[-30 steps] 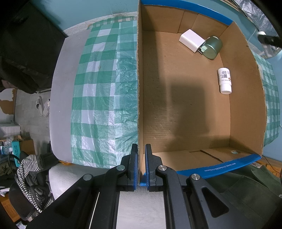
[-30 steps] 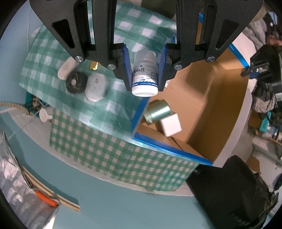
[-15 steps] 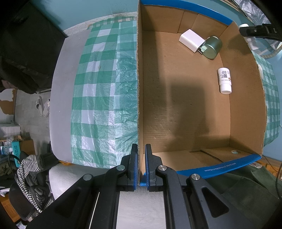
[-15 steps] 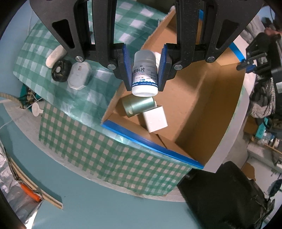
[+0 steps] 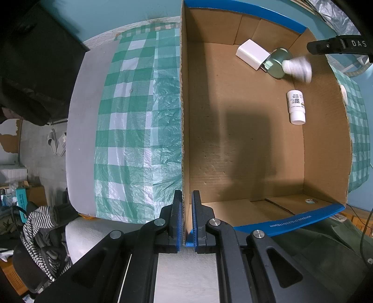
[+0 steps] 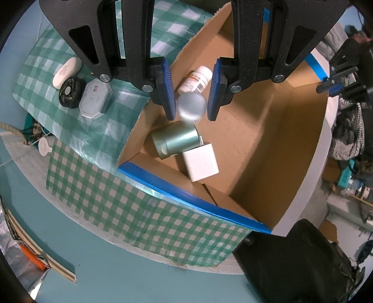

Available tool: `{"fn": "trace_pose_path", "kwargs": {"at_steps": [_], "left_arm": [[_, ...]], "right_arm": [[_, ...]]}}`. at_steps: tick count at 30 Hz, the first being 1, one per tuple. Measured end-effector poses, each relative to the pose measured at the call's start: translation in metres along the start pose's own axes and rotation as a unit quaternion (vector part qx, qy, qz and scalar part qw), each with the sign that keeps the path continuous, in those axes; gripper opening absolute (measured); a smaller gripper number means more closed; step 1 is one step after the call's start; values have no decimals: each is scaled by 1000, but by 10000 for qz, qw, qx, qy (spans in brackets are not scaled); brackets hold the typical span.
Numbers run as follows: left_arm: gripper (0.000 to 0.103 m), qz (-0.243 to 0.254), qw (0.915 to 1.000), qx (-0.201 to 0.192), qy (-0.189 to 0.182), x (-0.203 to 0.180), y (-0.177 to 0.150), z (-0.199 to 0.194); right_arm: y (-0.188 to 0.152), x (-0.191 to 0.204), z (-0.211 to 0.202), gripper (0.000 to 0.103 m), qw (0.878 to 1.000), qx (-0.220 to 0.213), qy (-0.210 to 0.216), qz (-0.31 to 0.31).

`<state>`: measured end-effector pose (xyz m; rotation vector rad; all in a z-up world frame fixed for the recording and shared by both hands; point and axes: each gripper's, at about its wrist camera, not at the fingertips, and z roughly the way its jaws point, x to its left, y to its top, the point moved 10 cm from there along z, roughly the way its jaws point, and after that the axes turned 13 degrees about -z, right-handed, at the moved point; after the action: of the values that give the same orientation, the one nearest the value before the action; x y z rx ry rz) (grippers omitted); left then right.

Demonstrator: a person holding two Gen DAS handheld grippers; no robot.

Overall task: Organize rigid objects
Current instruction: 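Open the right gripper to release the small bottle into the box, then move the right gripper back to the pink-gold SANY lighter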

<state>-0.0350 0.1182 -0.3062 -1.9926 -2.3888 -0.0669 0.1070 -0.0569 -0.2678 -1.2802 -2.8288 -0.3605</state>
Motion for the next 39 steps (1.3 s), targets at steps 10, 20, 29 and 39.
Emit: {"fn": "trace_pose_path", "kwargs": {"at_steps": [10,20,29,39], "left_arm": [[7,5,10000,1,-1,0,0,0],[7,41,10000,10,16,-3,0,-1],[7,44,10000,10,18,-3,0,-1],[7,38,10000,8,13,-3,0,-1]], "right_arm": [[-4,-5,-22,39,9999,-138,-91,-26],[-16,-18,-54,42,9993,-307,-178,64],[-35,-34,-71,49,9987,-371,-262,213],[-64,-54,-74,49,9978,-317,-310,488]]}}
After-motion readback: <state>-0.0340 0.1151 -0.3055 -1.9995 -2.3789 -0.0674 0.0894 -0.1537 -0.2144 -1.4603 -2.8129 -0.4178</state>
